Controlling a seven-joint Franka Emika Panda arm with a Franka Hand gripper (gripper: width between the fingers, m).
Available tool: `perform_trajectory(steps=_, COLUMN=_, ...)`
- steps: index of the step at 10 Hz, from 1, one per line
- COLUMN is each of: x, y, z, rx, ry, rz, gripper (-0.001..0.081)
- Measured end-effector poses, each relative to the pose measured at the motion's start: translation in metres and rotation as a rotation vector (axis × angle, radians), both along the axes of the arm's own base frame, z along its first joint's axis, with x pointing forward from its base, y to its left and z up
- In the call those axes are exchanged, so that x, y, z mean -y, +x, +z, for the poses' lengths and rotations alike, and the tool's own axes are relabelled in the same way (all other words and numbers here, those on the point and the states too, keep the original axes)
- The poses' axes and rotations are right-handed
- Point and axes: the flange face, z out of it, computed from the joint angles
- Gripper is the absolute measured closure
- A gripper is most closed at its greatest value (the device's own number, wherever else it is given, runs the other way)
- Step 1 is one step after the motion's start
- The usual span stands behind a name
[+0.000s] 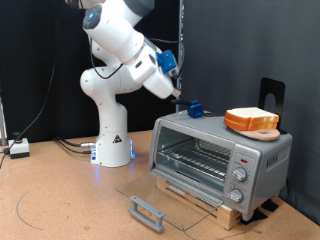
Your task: Make a piece of toast with the oven
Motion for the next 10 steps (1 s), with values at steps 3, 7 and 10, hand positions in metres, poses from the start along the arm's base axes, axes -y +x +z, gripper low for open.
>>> perform_trajectory(steps=3, x=-0.016, y=-0.019, z=0.037, rx=0.161, ry=-0.009, rz=0.105, gripper=-0.0003)
perform_trajectory(steps=7, x=-0.040, y=-0.055, z=0.081, rx=0.260, ry=-0.200, rz=0.161, gripper=-0.0003)
perform_trajectory(steps=10, x=-0.055, y=-0.090, z=0.106, rx=0.238, ry=-0.256, rz=0.163, gripper=-0.0003)
